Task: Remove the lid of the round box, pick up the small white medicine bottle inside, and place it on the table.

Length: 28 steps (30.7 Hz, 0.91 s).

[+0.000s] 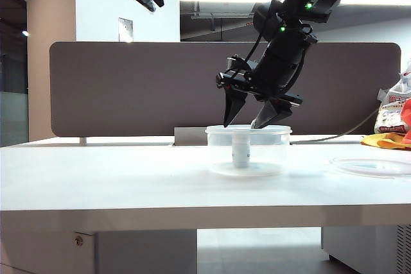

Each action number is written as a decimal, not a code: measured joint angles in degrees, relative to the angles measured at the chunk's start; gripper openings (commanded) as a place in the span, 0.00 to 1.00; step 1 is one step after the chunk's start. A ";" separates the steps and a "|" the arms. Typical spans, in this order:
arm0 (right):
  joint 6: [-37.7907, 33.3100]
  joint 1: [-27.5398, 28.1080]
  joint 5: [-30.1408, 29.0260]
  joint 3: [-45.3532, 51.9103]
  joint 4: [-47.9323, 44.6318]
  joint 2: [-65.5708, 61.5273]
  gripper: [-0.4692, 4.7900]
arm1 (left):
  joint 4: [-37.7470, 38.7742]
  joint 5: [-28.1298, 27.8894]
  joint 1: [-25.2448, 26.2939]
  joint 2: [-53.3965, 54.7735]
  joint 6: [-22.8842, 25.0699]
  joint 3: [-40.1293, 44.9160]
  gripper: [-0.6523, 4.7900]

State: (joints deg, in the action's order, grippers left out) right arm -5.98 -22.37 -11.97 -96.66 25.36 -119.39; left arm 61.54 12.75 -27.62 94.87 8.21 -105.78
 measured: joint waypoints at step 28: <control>-0.15 0.00 0.37 -0.11 0.04 -1.05 0.35 | -0.87 0.00 -0.04 0.00 0.00 -0.09 0.28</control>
State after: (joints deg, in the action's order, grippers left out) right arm -6.13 -22.37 -11.60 -96.77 25.41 -120.44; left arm 60.66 12.75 -27.66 94.87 8.21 -105.86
